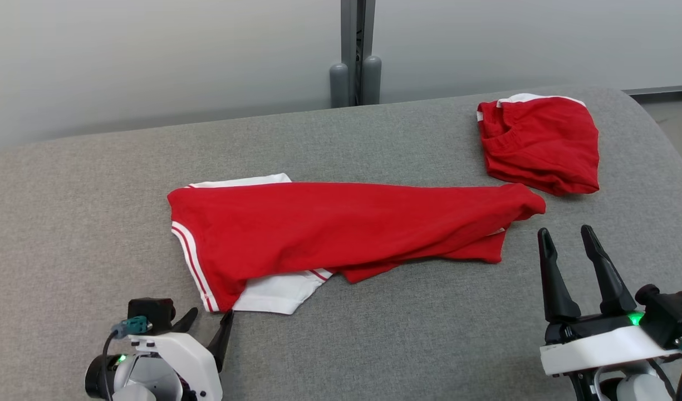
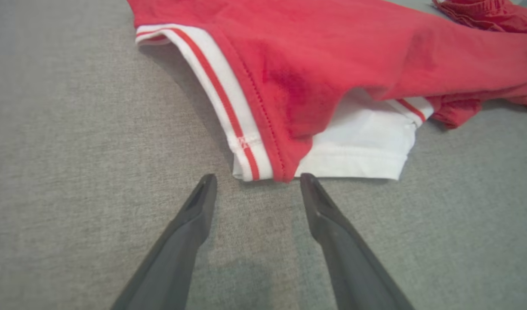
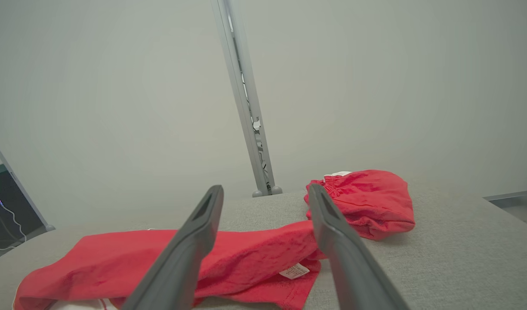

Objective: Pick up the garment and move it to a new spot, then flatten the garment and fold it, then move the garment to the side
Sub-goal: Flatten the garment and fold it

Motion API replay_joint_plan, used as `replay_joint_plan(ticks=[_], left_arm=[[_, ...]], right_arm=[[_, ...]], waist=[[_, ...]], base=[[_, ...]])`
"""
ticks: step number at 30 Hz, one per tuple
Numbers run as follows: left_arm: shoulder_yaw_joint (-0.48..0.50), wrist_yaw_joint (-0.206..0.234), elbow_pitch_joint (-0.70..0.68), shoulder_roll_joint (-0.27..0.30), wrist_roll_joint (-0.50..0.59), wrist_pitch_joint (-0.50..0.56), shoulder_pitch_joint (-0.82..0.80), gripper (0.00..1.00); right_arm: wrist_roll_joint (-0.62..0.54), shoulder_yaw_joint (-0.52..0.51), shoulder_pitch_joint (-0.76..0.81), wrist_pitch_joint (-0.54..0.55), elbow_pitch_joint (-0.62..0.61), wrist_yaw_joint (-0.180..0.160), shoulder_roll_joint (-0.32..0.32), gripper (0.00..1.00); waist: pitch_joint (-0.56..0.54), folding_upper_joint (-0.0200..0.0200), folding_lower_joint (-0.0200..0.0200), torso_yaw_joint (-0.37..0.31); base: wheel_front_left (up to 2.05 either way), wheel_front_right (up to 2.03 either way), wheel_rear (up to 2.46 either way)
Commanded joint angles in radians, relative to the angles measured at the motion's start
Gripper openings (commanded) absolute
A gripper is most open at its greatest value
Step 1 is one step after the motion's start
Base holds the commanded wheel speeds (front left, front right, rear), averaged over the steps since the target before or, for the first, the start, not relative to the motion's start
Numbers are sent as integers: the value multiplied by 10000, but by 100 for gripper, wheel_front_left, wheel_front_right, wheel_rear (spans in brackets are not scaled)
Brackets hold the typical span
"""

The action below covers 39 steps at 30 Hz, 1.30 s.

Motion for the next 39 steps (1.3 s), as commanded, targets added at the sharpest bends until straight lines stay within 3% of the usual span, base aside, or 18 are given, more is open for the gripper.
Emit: replay_joint_plan(ticks=[1, 9, 11, 13, 14, 25, 32, 39], left_arm=[[-53, -69, 119, 71, -95, 91, -250, 100], [-102, -136, 538, 206, -191, 31, -740, 100], [-112, -146, 593, 234, -209, 7, -830, 71], [-99, -103, 593, 252, -222, -47, -853, 14], [-72, -77, 570, 274, -238, -91, -848, 0], [-124, -27, -880, 563, -276, -110, -659, 0], [-302, -103, -2100, 1320, 47, 769, -1632, 0], [-492, -203, -1279, 1742, 164, 1578, -3562, 0]], right_arm=[[20, -21, -86, -29, -29, 4, -37, 100], [13, 25, -201, -29, -53, 4, -3, 100], [18, 4, -189, -29, -59, 4, 4, 100], [17, -19, -192, -29, -73, 4, 9, 100], [14, -26, -191, -29, -79, 4, 14, 100], [-43, -116, -137, -29, -91, 4, 40, 100], [-23, 52, -311, -29, -85, 4, 47, 100], [70, 309, -636, -29, -15, 4, 78, 100]], waist=[[76, -1, 0, -105], [245, -1, 0, -430], [275, -1, 0, -476], [303, -1, 0, -512], [311, -1, 0, -523], [290, -1, 0, -350], [547, -1, 0, -403], [1168, -1, 0, -992]], base=[[0, 0, 0], [0, 0, 0], [0, 0, 0], [0, 0, 0], [0, 0, 0], [0, 0, 0], [0, 0, 0], [0, 0, 0]])
